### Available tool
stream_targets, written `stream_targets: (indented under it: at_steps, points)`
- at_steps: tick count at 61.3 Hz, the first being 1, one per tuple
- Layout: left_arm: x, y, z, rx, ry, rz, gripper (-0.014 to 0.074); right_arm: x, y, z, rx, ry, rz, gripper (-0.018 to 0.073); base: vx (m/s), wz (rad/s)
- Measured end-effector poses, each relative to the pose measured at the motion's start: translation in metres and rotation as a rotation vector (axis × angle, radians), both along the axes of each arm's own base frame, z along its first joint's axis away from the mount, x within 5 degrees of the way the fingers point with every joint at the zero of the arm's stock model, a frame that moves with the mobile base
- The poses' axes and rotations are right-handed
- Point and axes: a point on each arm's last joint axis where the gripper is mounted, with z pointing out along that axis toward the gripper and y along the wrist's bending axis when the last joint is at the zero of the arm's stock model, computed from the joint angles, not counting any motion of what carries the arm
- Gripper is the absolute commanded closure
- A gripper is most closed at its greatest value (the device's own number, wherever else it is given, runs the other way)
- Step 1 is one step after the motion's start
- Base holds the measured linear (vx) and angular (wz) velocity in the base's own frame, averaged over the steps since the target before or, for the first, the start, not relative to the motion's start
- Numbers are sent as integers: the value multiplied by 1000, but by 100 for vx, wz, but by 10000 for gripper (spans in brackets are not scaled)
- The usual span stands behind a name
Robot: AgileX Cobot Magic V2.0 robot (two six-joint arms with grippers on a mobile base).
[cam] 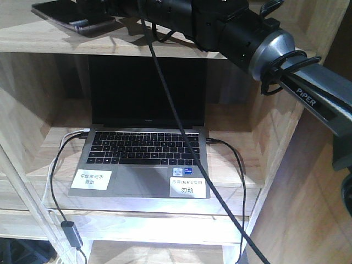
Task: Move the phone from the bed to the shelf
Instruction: 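Lower the phone flat onto the upper shelf and open the right gripper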
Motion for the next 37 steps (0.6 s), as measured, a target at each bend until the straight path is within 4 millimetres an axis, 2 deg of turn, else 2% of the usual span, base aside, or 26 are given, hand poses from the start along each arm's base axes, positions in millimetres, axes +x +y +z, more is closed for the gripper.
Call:
stream_targets:
  at_steps: [6,25,37]
  points:
    - [0,0,0,0,0,0,596,1,-1,0,3,-2,-16,17,0,0]
    - [0,0,0,0,0,0,596,2,-2,1,7,-4,-31,20,0,0]
    - [0,0,0,0,0,0,596,0,-3,5,26,7,-30,68,0,0]
